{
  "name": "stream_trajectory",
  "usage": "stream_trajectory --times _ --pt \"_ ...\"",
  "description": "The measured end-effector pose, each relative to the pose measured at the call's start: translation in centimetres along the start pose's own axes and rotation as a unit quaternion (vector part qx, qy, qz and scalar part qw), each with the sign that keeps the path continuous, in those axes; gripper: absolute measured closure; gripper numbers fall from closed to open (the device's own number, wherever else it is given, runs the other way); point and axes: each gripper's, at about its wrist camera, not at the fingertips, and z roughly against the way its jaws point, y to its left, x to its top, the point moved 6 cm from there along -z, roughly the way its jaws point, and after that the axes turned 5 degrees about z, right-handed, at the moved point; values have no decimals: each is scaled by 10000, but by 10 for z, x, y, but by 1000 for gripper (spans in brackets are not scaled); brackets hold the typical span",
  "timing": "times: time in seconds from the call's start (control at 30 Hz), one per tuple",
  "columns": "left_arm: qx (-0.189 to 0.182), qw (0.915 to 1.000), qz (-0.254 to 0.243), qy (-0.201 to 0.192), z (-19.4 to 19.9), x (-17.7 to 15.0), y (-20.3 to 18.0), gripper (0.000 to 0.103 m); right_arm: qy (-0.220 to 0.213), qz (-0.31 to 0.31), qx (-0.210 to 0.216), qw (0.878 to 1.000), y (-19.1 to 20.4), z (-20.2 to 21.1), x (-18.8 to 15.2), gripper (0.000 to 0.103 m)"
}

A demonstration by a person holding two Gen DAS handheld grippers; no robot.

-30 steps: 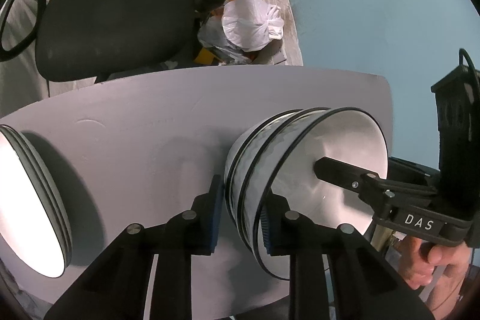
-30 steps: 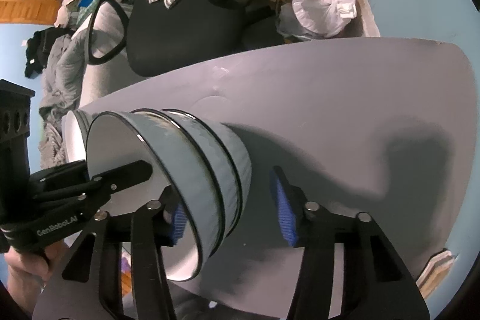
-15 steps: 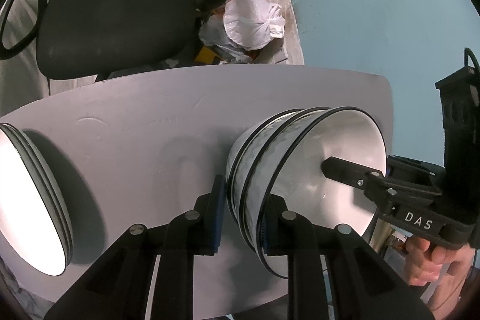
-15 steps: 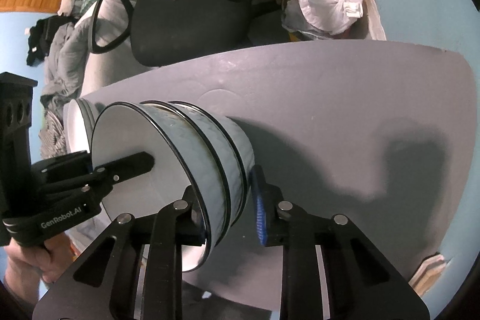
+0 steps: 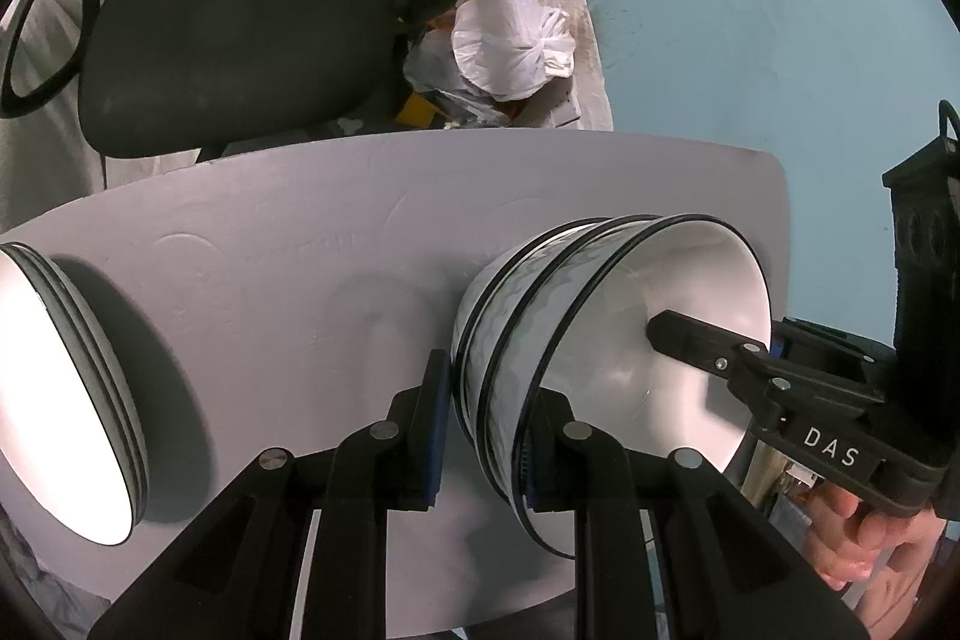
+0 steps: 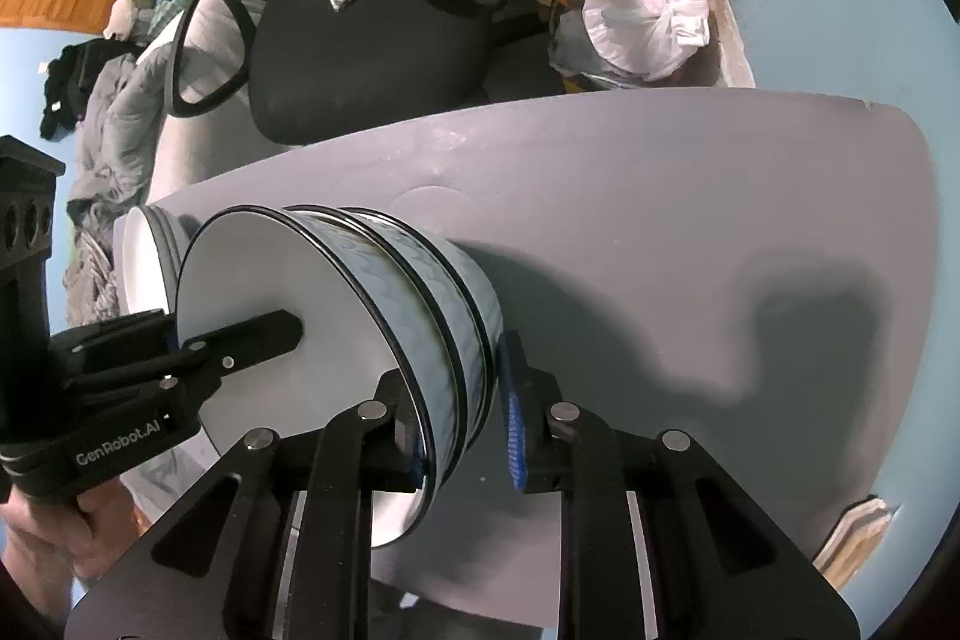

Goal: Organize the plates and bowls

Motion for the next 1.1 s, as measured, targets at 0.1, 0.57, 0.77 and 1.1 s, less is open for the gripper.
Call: stream_trajectory --times 0.1,0.57,0.77,1.1 --pt "19 10000 13 6 1 -2 0 84 3 -11 -44 10000 0 0 1 84" --pt "86 9999 25 -67 9 -11 13 84 97 62 -49 9999 15 -4 -3 85" --pt "37 9999 110 -53 11 -17 23 84 121 81 -103 9998 23 -8 -4 85" --pt "-44 9996 261 -84 21 -24 46 84 165 151 -144 9996 46 -14 -6 85"
